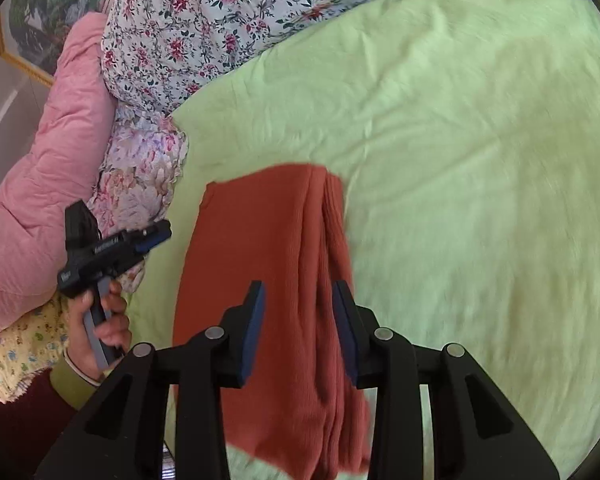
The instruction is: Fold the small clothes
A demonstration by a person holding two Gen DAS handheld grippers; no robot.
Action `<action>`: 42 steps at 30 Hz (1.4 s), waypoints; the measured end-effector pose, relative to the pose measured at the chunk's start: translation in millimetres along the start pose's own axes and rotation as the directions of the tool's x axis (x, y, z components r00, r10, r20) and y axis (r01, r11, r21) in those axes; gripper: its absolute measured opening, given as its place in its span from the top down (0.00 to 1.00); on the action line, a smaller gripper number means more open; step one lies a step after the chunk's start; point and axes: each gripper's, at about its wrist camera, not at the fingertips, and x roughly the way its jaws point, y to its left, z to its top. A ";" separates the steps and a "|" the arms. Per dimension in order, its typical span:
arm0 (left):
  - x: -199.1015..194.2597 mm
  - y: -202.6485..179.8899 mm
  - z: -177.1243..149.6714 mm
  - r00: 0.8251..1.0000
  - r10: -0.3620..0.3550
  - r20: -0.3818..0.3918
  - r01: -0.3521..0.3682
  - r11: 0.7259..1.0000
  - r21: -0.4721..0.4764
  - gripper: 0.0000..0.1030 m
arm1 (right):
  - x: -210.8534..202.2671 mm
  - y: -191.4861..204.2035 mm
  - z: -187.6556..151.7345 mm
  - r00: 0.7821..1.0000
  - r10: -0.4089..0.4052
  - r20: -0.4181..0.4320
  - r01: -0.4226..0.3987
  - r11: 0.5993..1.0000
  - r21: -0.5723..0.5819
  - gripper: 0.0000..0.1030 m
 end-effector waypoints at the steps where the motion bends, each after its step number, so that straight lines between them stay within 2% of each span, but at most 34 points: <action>1: -4.7 -4.7 -16.8 1.000 -0.008 -0.016 0.008 1.000 0.010 0.71 | -4.7 0.1 -9.7 1.000 -0.002 0.001 0.002 1.000 -0.001 0.65; 2: -10.8 -6.6 -31.1 1.000 -0.014 -0.027 0.015 1.000 0.020 0.70 | -7.6 1.1 -18.3 1.000 -0.010 0.000 0.010 1.000 -0.004 0.65; 4: -30.8 -11.0 -68.3 0.999 -0.020 -0.047 0.022 0.999 0.044 0.60 | -12.4 0.6 -35.1 1.000 -0.009 -0.013 0.009 1.000 0.007 0.65; 5: -38.6 -12.4 -82.7 0.998 -0.014 -0.053 0.017 0.998 0.056 0.50 | -14.7 0.4 -41.9 1.000 -0.007 -0.011 0.007 1.000 0.017 0.65; 6: -47.6 -14.0 -98.2 0.999 -0.004 -0.053 0.008 0.998 0.069 0.45 | -16.0 0.1 -47.0 1.000 -0.004 -0.009 0.004 1.000 0.024 0.65; 9: -71.7 -20.5 -147.4 0.998 0.020 -0.065 -0.013 0.994 0.113 0.36 | -16.6 -1.1 -64.5 1.000 -0.003 -0.022 0.004 0.999 0.054 0.65; 12: -81.4 -26.7 -188.4 0.995 0.031 -0.091 -0.016 0.987 0.161 0.33 | -12.3 1.7 -78.9 0.999 -0.019 -0.044 0.022 0.998 0.063 0.65; 15: -73.0 -35.2 -216.8 0.990 0.094 -0.109 -0.067 0.972 0.227 0.33 | -10.7 2.3 -92.7 0.998 -0.021 -0.060 0.026 0.997 0.074 0.65; 20: -53.3 -50.4 -231.7 0.978 0.204 -0.034 -0.184 0.934 0.308 0.33 | -7.4 8.0 -104.2 0.996 -0.037 -0.077 0.041 0.998 0.046 0.65; 22: -43.9 -52.9 -231.0 0.967 0.253 -0.009 -0.238 0.919 0.315 0.38 | -2.4 8.5 -106.0 0.996 -0.034 -0.086 0.038 0.998 0.043 0.66; 24: -39.0 -54.0 -230.8 0.968 0.251 -0.010 -0.236 0.923 0.304 0.63 | 1.5 11.3 -107.5 0.995 -0.046 -0.092 0.049 0.998 0.028 0.95; 27: -37.6 -57.5 -229.5 0.964 0.264 -0.017 -0.245 0.915 0.321 0.82 | -4.8 20.7 -103.2 0.997 -0.040 -0.072 0.040 0.999 -0.007 0.96; 29: -37.5 -64.2 -227.1 0.958 0.287 -0.011 -0.265 0.898 0.352 0.86 | -21.1 29.1 -94.8 1.000 -0.003 -0.031 0.003 1.000 -0.020 0.96; 31: -35.7 -69.6 -223.5 0.959 0.282 -0.009 -0.260 0.897 0.358 0.87 | -43.7 34.9 -85.0 0.999 0.035 0.019 -0.034 0.999 -0.032 0.96; 33: -36.3 -72.8 -225.3 0.961 0.275 -0.011 -0.252 0.896 0.366 0.88 | -54.4 35.8 -80.1 0.999 0.014 0.035 -0.012 0.998 -0.062 0.96; 36: -29.9 -71.6 -225.9 0.959 0.282 -0.027 -0.252 0.892 0.376 0.90 | -37.2 12.4 -84.2 0.997 -0.070 -0.021 0.068 0.996 -0.063 0.96; 40: -28.8 -63.1 -225.3 0.963 0.264 -0.063 -0.227 0.912 0.342 0.90 | 0.7 -14.9 -104.6 0.981 -0.159 -0.114 0.153 0.986 -0.059 0.96; 42: -30.0 -62.2 -225.7 0.964 0.256 -0.072 -0.218 0.916 0.338 0.91 | 7.0 -23.3 -110.0 0.976 -0.179 -0.123 0.175 0.984 -0.041 0.96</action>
